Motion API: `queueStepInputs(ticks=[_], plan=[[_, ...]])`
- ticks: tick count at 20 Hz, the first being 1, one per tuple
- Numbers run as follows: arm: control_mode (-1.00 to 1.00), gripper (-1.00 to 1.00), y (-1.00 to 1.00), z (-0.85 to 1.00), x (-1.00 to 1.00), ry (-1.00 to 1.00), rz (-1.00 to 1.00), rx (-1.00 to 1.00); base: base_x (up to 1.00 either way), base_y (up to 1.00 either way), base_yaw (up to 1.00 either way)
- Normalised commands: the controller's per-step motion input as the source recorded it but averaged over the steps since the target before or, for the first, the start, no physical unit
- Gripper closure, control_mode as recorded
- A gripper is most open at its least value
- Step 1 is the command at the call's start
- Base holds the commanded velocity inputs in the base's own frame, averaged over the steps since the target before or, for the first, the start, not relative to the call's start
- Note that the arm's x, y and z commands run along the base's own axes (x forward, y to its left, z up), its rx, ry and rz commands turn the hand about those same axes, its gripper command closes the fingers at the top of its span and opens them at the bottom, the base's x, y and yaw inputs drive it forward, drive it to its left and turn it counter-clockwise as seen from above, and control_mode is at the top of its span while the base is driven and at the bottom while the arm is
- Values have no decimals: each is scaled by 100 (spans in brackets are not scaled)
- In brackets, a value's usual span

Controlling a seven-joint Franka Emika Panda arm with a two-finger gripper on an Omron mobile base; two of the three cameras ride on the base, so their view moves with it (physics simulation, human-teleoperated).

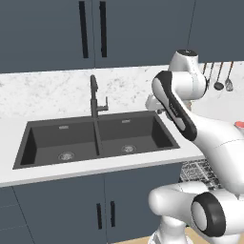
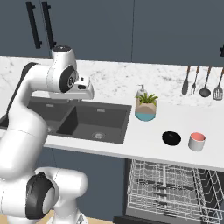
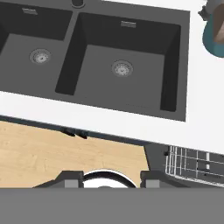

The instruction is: Pick up the cup and bowl from the counter, place them in the dishwasher, and close the dishwasher door.

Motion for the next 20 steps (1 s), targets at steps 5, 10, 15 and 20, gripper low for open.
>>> queueStepInputs(ticks=[5,10,15,20], plan=[[-100,-100,1,0,-34,-1,2,1,0,0,0],[-100,-100,6,-49,-90,1,0,4,0,0,0],[-100,-100,4,-72,-58,1,-7,8,0,0,0],[-100,-100,19,-21,-17,2,-27,23,0,0,0]])
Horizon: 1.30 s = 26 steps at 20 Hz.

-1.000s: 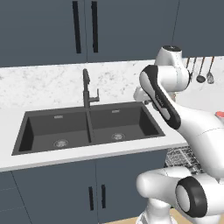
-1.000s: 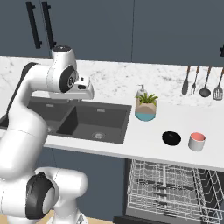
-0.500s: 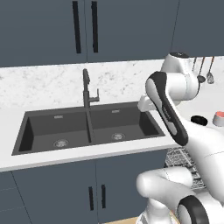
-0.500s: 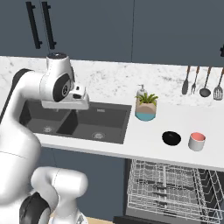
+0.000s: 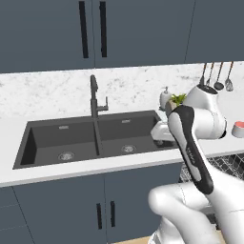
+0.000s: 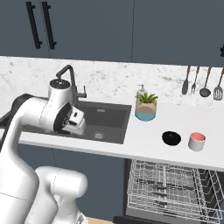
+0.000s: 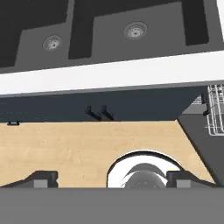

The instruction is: Pick up the cup and bowl from the counter, place them in the dishwasher, and close the dishwasher door.

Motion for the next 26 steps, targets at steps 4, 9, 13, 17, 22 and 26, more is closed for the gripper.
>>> queueStepInputs(ticks=[4,9,13,17,22,26], plan=[[-100,-100,99,-20,-38,0,-52,12,0,0,0],[-100,-100,97,-13,-33,-2,-55,9,0,0,0],[-100,-100,16,0,48,0,-38,1,0,0,0],[-100,-100,-39,0,71,0,6,0,0,0,0],[-100,-100,-28,-11,22,-1,31,0,0,0,0],[-100,-100,-29,-30,11,-1,36,0,0,0,0]])
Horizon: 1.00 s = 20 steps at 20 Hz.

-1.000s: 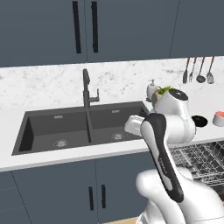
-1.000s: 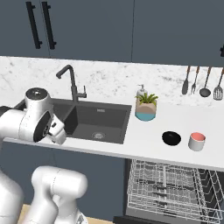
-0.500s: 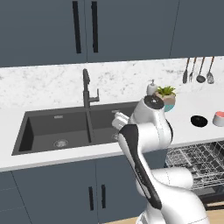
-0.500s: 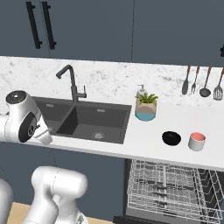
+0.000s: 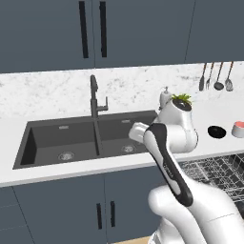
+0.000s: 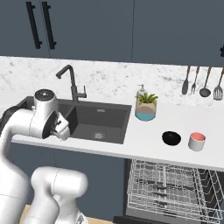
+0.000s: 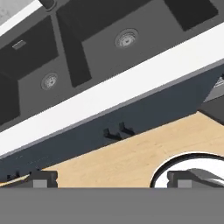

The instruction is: Pick up the cup and bowl from the counter, place them in the dishwasher, and close the dishwasher door.

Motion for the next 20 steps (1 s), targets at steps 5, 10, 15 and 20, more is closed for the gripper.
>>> queueStepInputs(ticks=[5,10,15,20], plan=[[100,-100,-3,-18,6,0,17,-3,0,8,1],[100,-100,0,0,0,0,0,0,-24,54,-47],[100,-100,0,0,0,0,0,0,-2,30,-94],[100,-100,0,0,0,0,0,0,0,25,-95]])
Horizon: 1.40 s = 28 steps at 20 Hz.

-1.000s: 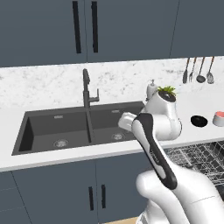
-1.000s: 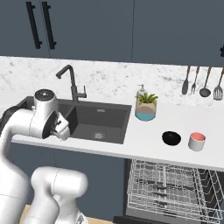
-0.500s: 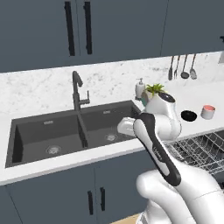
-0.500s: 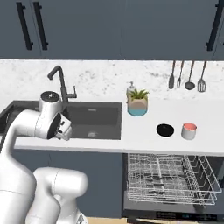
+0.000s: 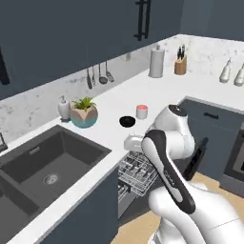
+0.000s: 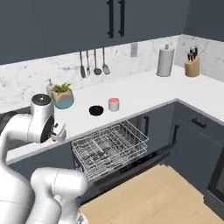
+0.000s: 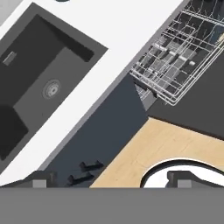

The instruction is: Pick up the cup and bowl from the counter, place them in the dishwasher, and close the dishwasher door.

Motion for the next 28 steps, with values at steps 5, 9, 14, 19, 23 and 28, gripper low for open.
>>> queueStepInputs(ticks=[5,9,14,19,23,28], plan=[[100,-100,0,0,0,0,0,0,0,23,-92],[100,-100,0,0,0,0,0,0,0,49,-66],[100,-100,0,0,0,0,0,0,10,61,-21],[100,-100,0,0,0,0,0,0,32,36,0],[100,-100,0,0,0,0,0,0,2,1,-2],[100,-100,0,0,0,0,0,0,-14,10,-9]])
